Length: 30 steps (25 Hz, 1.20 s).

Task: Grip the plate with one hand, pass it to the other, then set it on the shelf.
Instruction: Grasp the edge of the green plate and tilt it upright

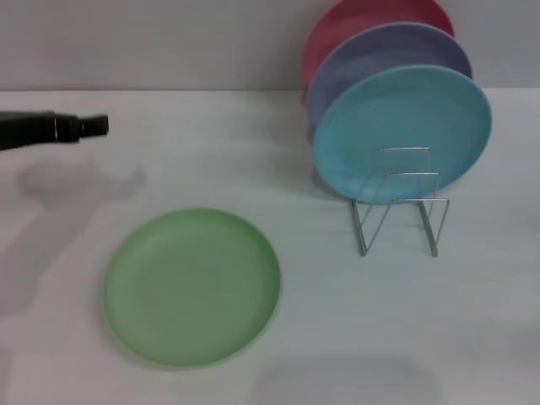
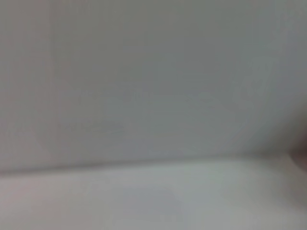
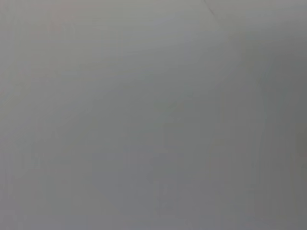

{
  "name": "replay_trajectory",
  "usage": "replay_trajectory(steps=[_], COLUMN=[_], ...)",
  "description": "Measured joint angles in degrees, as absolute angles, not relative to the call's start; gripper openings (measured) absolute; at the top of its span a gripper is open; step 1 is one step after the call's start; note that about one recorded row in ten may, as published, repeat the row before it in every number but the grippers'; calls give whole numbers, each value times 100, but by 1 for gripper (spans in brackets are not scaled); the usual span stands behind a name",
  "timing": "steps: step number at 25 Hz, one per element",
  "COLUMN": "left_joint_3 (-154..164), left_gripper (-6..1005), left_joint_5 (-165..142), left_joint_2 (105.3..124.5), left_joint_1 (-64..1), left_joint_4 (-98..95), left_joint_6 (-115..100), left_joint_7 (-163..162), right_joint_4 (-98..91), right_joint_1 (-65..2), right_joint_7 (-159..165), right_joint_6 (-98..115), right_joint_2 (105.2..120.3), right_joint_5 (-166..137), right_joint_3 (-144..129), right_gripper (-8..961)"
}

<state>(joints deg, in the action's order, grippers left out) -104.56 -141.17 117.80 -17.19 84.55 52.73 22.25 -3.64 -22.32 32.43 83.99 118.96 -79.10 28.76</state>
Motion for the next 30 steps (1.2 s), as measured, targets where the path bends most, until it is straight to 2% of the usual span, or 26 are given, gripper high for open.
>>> replay_trajectory(steps=[15,20,21,30], left_joint_3=[-10294,-10047,-9778,-9640], left_gripper=[793,790,790,785], left_joint_5=[-15338,-15420,-15658,-15812], left_joint_2=[11811,11813,11821,11839], left_joint_1=[-2008,-2118,-2366,-2943], left_joint_4=[9296,9225,8937,7945], left_joint_6=[8712,8865,8919,8692], left_joint_7=[852,534,111,-263], right_joint_4=[-406,-484,-506,-577], right_joint_1=[-2396,-2539,-2588,-2721], right_joint_7=[3243,3243,3243,3241], right_joint_6=[8247,8164,8149,8125], right_joint_2=[11857,11820,11800,11735], right_joint_5=[-7910,-7909,-7909,-7918], right_joint_3=[2857,2850,2845,2830], right_gripper=[542,542,542,543])
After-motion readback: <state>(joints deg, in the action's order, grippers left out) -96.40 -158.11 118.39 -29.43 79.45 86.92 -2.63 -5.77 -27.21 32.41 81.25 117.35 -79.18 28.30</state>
